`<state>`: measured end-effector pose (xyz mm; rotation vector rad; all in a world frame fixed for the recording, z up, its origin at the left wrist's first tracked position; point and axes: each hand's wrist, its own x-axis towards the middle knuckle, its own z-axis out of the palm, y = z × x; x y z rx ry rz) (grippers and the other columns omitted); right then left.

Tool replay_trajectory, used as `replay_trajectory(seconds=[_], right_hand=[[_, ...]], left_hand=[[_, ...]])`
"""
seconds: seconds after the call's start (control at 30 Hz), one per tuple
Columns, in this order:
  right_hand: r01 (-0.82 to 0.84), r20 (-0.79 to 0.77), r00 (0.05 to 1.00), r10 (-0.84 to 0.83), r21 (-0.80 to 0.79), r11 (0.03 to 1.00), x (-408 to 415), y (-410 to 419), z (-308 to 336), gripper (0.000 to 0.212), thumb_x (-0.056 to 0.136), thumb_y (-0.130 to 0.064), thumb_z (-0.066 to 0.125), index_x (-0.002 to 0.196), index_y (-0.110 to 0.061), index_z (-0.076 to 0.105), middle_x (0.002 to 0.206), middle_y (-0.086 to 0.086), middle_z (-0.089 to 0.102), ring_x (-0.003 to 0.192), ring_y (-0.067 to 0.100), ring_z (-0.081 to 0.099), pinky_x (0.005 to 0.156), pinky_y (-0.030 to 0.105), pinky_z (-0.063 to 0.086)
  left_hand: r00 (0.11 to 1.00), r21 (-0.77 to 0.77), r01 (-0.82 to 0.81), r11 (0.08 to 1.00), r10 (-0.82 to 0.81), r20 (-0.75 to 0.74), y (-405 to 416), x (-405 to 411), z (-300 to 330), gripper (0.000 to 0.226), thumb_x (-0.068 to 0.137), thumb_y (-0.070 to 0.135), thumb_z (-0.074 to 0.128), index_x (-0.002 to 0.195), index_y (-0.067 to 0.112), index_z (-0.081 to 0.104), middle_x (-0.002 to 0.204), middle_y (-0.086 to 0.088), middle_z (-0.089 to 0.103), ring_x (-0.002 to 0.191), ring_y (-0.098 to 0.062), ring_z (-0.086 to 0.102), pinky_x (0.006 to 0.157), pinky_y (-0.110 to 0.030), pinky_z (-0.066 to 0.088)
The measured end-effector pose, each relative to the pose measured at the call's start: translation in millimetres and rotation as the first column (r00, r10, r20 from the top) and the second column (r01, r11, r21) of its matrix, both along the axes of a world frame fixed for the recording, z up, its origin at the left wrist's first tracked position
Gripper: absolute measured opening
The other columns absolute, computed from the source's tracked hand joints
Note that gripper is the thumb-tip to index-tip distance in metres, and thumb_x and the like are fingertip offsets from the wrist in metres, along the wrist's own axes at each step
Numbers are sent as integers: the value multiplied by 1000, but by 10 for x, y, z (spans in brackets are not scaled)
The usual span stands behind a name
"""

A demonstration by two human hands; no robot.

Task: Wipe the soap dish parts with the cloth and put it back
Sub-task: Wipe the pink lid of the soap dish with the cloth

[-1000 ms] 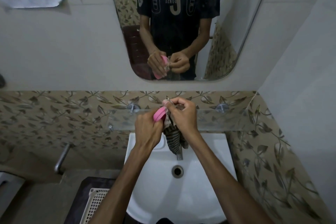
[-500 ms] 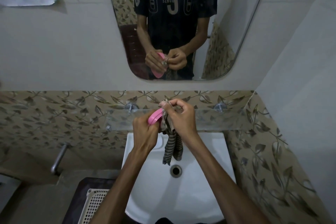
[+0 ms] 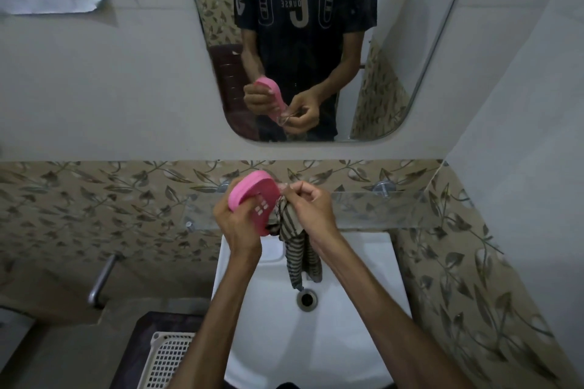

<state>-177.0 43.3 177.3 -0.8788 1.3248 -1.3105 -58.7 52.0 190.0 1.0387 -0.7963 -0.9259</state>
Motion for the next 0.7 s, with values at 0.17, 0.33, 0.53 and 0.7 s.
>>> replay_trajectory(seconds=[0.17,0.33,0.53,0.7], right_hand=[[-32,-50,998,38,120,992,-82,147,-288,17,93,-17,80,76,-17,75,70,-6,75,65,6,68,64,17,55],[59,322,943,-90,104,993,-148,205,-192,16,94,-14,77,78,-13,77,67,4,73,49,13,68,43,24,55],[-15,500,866,-29,84,996,-67,242,73,21,95,-29,77,102,-9,80,91,15,76,83,31,72,78,45,60],[66,384,923,-41,-53,996,28,405,216,9,94,-13,77,86,-16,81,85,9,77,79,22,73,69,29,63]], left_hand=[[945,70,111,991,-84,-316,-119,126,139,37,73,5,57,102,24,70,94,2,71,89,-13,63,75,-33,51],[862,201,172,964,-49,-504,-159,183,144,30,80,-5,53,95,21,59,64,7,67,76,-15,59,61,-26,54],[872,402,306,863,-85,-482,-81,-73,86,45,73,10,61,117,18,59,95,-10,60,83,-26,61,52,-33,56],[980,388,148,910,-83,-179,-45,-265,38,42,79,28,65,120,17,63,103,-4,63,89,-21,61,56,-28,49]])
